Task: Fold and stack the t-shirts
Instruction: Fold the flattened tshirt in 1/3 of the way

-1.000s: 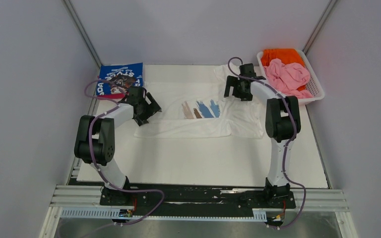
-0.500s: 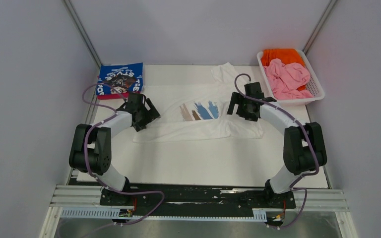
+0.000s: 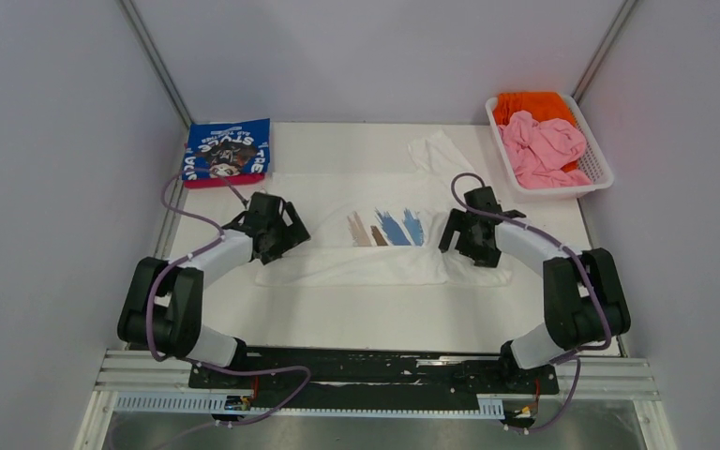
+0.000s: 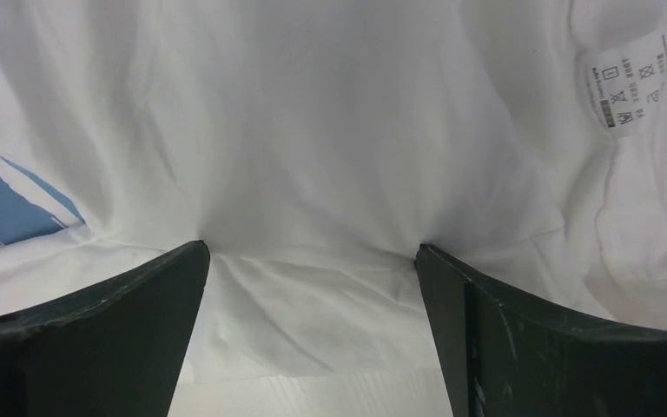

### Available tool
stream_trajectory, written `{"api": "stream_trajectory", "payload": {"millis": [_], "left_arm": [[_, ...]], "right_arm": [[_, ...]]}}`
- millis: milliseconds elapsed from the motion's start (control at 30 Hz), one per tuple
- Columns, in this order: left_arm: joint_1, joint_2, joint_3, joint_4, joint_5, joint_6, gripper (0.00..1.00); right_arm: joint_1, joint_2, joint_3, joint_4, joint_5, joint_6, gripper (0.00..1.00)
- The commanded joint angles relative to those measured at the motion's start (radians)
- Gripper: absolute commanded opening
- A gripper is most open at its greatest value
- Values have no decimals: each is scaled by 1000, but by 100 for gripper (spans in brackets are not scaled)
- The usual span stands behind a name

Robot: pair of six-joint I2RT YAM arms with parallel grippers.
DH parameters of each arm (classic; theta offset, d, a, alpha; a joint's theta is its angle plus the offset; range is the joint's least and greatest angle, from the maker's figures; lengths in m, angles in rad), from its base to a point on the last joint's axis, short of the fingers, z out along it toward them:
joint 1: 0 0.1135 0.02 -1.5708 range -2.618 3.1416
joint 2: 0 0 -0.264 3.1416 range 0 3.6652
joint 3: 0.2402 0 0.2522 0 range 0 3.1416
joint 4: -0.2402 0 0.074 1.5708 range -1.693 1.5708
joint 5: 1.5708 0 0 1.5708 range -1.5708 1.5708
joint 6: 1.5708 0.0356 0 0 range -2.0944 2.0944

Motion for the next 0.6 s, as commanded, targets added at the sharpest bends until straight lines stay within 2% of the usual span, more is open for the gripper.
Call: {"api": "stream_trajectory", "payload": {"millis": [0, 233, 367, 400, 567], "left_arm": [[-24, -106, -109, -111, -16, -50, 100], [-59, -326, -244, -222, -9, -124, 100], [-61, -421, -246, -248, -38, -128, 100], [-61, -501, -220, -257, -44, -119, 100], [-58, -405, -73, -292, -137, -83, 100]], "right_arm": [[0, -36, -130, -286, -5, 107, 100], [1, -196, -169, -390, -33, 215, 100], [3, -250, -133, -398, -10, 209, 100], [4, -266, -118, -391, 5, 192, 100], [3, -351, 14, -324, 55, 98, 100]]}}
